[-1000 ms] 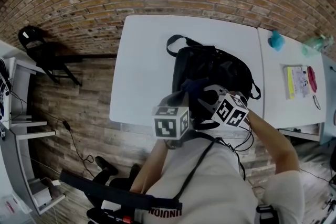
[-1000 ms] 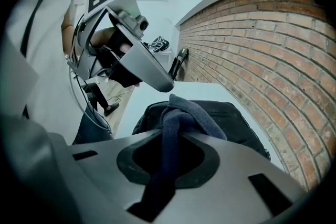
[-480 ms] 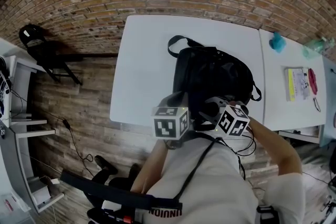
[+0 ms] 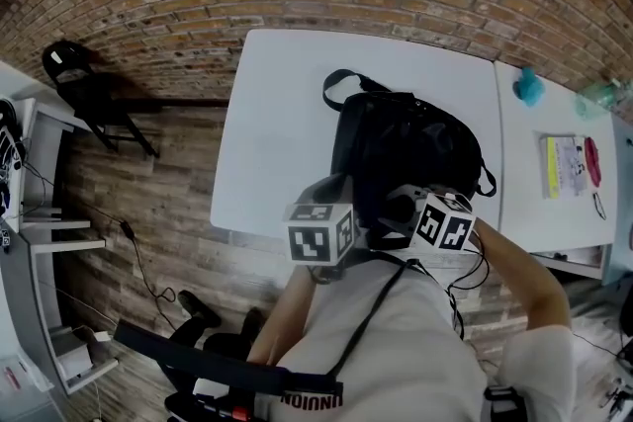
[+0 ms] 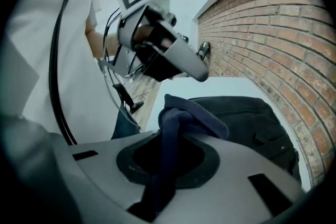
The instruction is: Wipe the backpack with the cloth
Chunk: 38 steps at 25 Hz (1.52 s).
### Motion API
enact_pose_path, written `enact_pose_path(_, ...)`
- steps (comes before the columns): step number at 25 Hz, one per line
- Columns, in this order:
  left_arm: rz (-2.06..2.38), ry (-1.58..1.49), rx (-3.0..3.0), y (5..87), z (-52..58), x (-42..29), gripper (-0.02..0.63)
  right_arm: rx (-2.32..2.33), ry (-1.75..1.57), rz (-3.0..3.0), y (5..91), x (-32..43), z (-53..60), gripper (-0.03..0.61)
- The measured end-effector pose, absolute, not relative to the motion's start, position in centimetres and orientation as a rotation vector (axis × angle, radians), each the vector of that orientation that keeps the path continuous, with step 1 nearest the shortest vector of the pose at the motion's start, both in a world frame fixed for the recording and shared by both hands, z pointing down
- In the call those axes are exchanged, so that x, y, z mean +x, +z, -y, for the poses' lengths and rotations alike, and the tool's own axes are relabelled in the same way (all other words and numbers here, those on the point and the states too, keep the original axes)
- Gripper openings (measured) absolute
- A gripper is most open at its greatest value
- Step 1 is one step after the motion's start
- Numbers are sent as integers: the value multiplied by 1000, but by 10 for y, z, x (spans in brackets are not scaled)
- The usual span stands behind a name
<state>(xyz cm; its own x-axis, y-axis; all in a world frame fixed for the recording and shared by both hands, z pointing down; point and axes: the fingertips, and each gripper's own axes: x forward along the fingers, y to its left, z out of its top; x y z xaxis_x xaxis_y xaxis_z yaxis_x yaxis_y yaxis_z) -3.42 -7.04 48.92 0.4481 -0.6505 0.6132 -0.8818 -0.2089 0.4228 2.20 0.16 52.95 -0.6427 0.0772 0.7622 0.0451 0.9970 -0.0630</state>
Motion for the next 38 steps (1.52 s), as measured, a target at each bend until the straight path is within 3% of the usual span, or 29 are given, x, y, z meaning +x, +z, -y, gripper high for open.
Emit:
enact_pose_path(9, 1298, 376, 1935, 487, 71, -39, 5, 424, 44, 2484, 462, 18, 148, 38)
enact_pose_path(17, 1301, 379, 1910, 491, 68, -45, 5, 653, -38, 2360, 470, 7, 238, 38)
enact_pose_path(26, 1305, 381, 1885, 497, 67, -54, 5, 644, -58, 2115, 529, 3, 251, 38)
enact_pose_path(38, 1296, 384, 1902, 495, 76, -55, 5, 497, -199, 2085, 527, -10, 224, 38)
